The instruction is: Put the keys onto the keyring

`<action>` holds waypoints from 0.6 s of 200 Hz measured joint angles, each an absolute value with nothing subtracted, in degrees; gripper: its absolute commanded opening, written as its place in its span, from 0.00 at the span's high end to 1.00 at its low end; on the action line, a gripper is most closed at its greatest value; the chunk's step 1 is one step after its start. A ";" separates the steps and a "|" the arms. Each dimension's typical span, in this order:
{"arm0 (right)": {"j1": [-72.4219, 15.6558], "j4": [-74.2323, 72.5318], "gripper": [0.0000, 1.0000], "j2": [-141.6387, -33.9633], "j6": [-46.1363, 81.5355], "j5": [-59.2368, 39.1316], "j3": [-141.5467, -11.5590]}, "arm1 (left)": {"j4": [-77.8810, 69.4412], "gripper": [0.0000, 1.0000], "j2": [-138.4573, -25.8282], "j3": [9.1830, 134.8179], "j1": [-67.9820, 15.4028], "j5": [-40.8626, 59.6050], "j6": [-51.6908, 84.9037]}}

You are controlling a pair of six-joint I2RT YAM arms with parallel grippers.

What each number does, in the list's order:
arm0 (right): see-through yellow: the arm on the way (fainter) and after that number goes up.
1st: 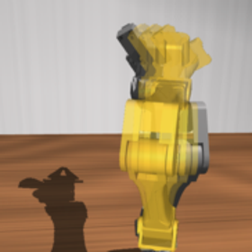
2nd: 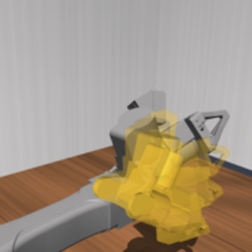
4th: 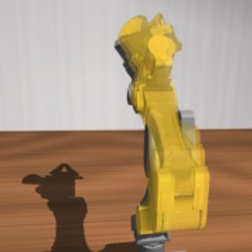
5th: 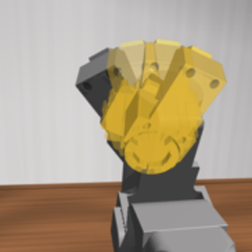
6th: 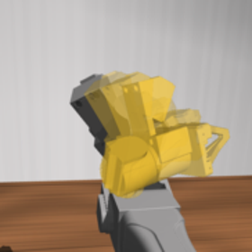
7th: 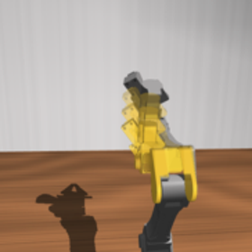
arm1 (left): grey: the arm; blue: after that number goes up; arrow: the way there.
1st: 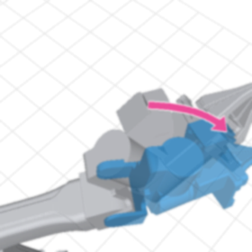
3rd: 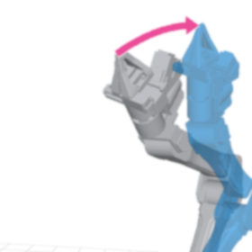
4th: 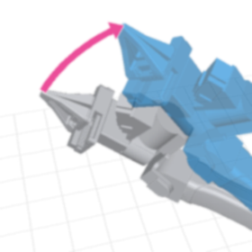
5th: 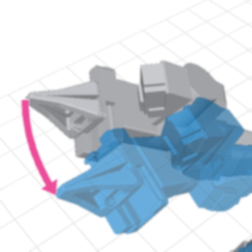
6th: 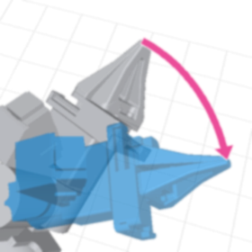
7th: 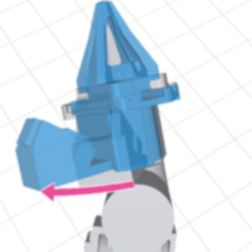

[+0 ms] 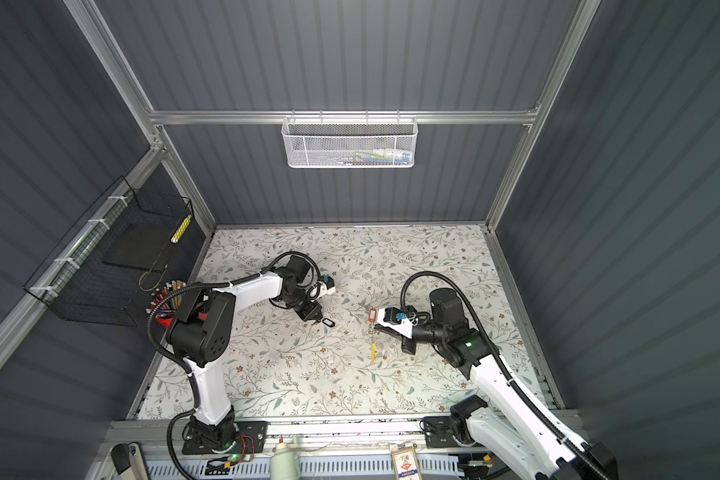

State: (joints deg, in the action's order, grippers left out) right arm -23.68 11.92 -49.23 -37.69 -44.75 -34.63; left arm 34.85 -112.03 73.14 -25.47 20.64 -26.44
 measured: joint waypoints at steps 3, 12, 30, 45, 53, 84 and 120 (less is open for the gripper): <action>-23.68 11.92 0.96 -49.23 -37.71 -44.75 -34.63 | 34.85 0.94 -112.03 73.12 -25.47 20.67 -26.44; -23.68 11.92 0.96 -49.23 -37.71 -44.75 -34.63 | 34.85 0.96 -112.01 73.10 -25.47 20.78 -26.44; -23.68 11.92 0.96 -49.23 -37.71 -44.75 -34.63 | 34.79 0.97 -111.77 72.99 -25.47 21.37 -26.52; -23.68 11.92 0.96 -49.23 -37.71 -44.75 -34.63 | 34.85 1.00 -111.15 72.62 -25.47 21.96 -26.59; -23.68 11.92 0.96 -49.23 -37.71 -44.75 -34.63 | 34.98 1.00 -110.87 72.51 -25.47 22.20 -26.61; -23.68 11.88 0.96 -49.25 -37.71 -44.75 -34.63 | 35.46 1.00 -110.02 72.07 -25.47 23.33 -26.59; -23.68 11.77 0.96 -49.25 -37.67 -44.75 -34.63 | 35.92 1.00 -107.07 70.74 -25.58 24.73 -26.41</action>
